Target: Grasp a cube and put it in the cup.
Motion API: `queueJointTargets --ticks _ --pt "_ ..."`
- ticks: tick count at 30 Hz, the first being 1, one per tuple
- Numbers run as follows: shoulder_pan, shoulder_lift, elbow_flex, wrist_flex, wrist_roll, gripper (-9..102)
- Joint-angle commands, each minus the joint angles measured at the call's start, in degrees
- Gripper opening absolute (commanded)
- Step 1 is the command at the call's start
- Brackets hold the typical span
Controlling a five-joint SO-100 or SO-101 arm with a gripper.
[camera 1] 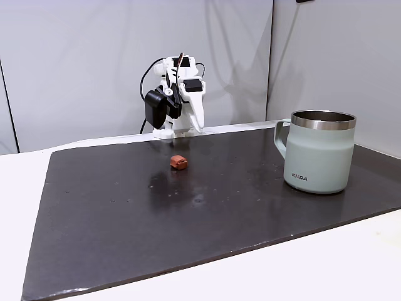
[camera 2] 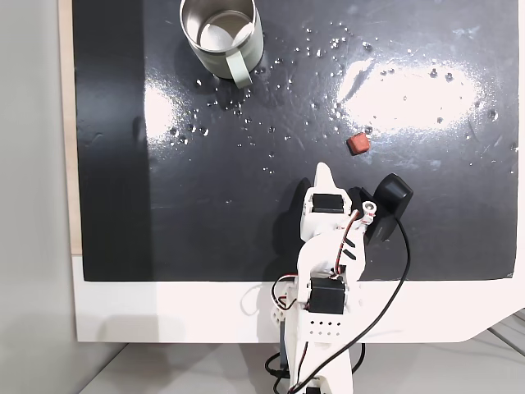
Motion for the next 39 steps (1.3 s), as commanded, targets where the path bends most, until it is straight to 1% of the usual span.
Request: queueJointTargets --ticks 1,21,24,26,32,39 --pt "-0.6 0.6 -0.6 -0.9 -0.7 0" --pt "0.0 0.7 -2.0 -1.3 -1.0 0" --pt "-0.3 0.4 -6.8 1.5 -1.6 0" --pt "-0.5 -2.9 -10.3 2.0 -2.3 0" --pt "2.2 -19.6 -25.5 1.8 -1.9 0" --pt "6.1 -40.3 -46.7 7.9 -1.7 0"
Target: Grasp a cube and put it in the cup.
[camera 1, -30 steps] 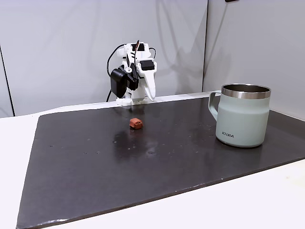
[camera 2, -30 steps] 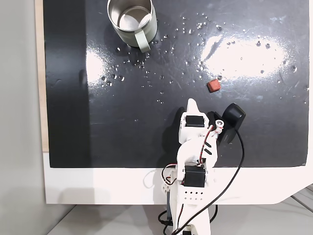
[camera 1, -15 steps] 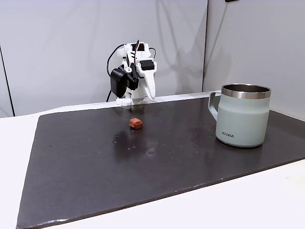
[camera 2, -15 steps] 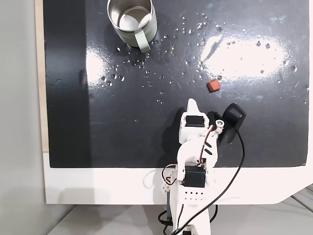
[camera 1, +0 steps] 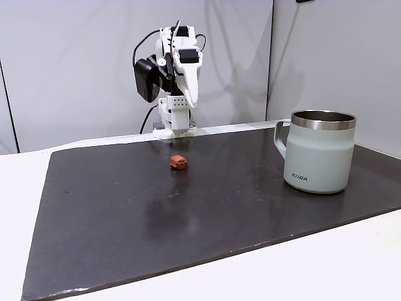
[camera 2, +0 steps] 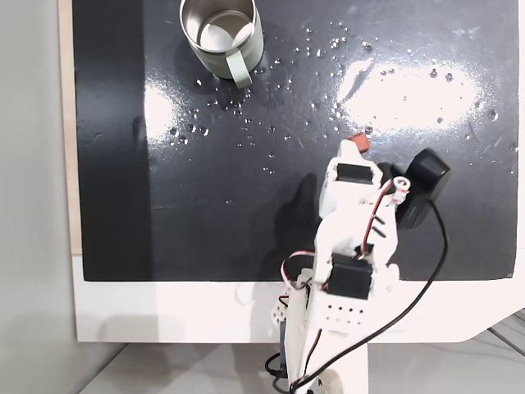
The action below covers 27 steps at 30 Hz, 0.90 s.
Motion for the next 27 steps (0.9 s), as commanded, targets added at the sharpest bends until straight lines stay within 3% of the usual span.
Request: queueJointTargets --ticks 1,14,27 --pt "1.9 -9.0 -13.2 3.3 -0.2 0" --pt "6.0 -29.8 -31.1 13.8 -8.9 0" --pt "7.7 -40.9 -39.7 20.5 -27.9 0"
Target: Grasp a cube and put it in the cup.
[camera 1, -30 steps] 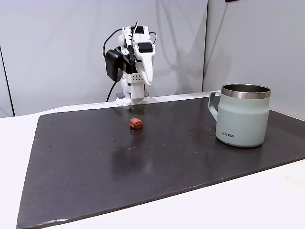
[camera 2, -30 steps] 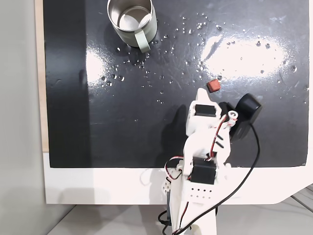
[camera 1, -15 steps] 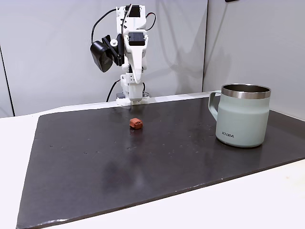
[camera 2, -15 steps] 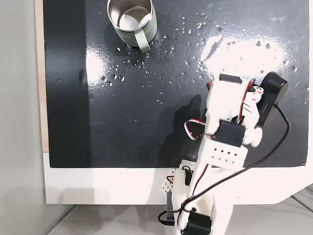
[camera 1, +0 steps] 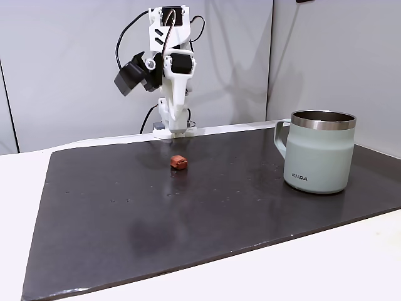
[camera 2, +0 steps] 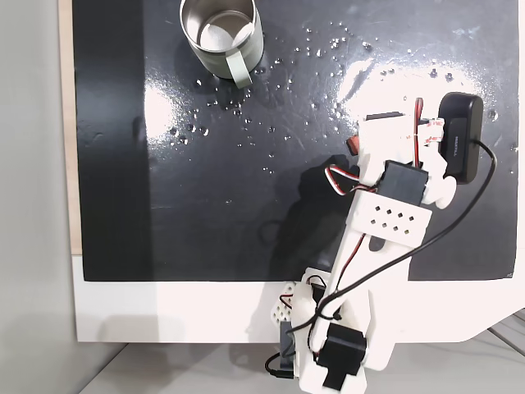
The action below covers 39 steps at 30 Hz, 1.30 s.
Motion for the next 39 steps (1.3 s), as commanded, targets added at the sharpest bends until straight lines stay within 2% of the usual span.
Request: queueJointTargets --ticks 1,12,14,18,21,28,39 --pt "1.1 -1.3 -4.7 1.1 -4.7 0" --pt "0.6 -8.5 -9.5 5.6 -8.6 3" --pt "0.1 -8.6 -9.5 6.6 -8.4 7" --pt "-1.1 -11.4 -11.0 11.2 -8.7 22" --pt "-0.9 -12.7 -11.0 11.3 -7.8 26" --pt "-0.2 -12.6 -9.1 12.0 -8.8 26" --pt "2.2 -21.0 -9.4 7.1 -8.9 26"
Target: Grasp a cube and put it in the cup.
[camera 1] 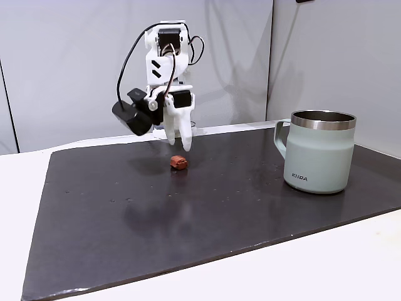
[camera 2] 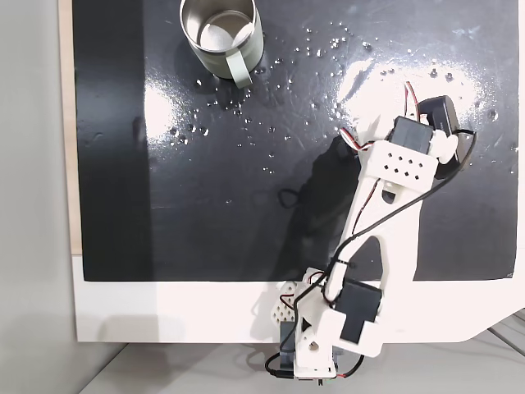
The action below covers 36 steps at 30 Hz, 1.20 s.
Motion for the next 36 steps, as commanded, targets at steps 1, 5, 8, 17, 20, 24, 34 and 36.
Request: queueJointTargets --ticks 1,5,8,17,20,24,34,36 --pt "0.8 -1.5 -2.0 -2.1 -0.4 26" --pt "0.4 -4.0 -2.0 -3.5 -0.4 25" --pt "-0.4 -5.3 -2.0 -4.2 -0.3 25" --pt "-1.2 -7.6 -2.0 -5.4 -0.3 25" --pt "-1.2 -7.6 -2.0 -5.4 -0.4 25" --pt "-0.9 -7.6 -2.0 -5.0 -1.1 23" --pt "1.3 -7.5 -2.0 -4.7 -2.2 5" --pt "1.4 -7.2 -2.0 -4.6 -2.3 3"
